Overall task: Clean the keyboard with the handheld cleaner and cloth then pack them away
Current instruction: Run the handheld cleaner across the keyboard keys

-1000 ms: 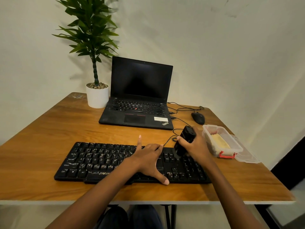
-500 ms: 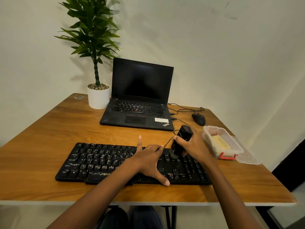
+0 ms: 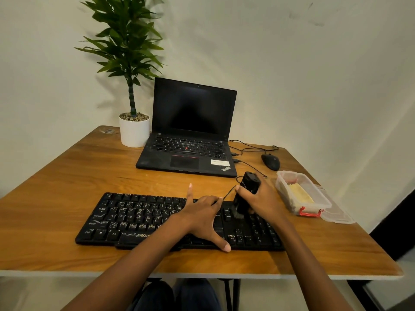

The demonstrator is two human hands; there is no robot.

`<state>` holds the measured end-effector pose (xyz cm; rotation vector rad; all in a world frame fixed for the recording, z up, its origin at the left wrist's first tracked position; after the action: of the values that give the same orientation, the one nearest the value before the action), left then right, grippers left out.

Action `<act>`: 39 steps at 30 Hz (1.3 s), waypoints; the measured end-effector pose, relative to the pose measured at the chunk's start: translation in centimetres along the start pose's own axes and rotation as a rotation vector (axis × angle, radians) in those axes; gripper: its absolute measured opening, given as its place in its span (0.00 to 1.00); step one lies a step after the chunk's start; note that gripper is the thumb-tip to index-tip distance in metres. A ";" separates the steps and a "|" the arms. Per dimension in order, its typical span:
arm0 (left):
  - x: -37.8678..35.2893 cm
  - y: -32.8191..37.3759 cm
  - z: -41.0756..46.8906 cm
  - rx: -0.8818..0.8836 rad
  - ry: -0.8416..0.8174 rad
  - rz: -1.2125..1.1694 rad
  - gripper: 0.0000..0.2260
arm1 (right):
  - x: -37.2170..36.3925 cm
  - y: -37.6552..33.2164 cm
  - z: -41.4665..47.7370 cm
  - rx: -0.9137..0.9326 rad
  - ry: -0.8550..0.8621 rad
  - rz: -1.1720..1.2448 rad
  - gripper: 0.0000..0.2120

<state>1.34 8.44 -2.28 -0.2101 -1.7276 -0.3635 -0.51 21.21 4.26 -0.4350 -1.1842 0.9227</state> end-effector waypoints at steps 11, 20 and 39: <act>-0.1 0.0 -0.1 -0.004 -0.004 -0.019 0.54 | -1.2 0.3 0.2 0.014 -0.026 0.050 0.10; -0.1 -0.1 0.0 -0.002 -0.008 -0.023 0.54 | -0.7 0.3 0.7 -0.005 0.015 0.063 0.10; -0.1 0.0 -0.1 -0.010 -0.001 -0.047 0.54 | -0.9 0.7 0.2 0.008 0.010 0.149 0.11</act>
<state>1.44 8.37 -2.39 -0.1771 -1.7344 -0.4070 -1.00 20.89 3.32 -0.5265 -1.1505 1.0517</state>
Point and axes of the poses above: each hand's wrist, its own z-axis towards the middle knuckle, its own x-axis out of the back of the hand, y = z × x, the point moved 8 cm from there along z, towards the middle knuckle, and after that the axes turned 10 degrees about x, right-handed, at the moved point
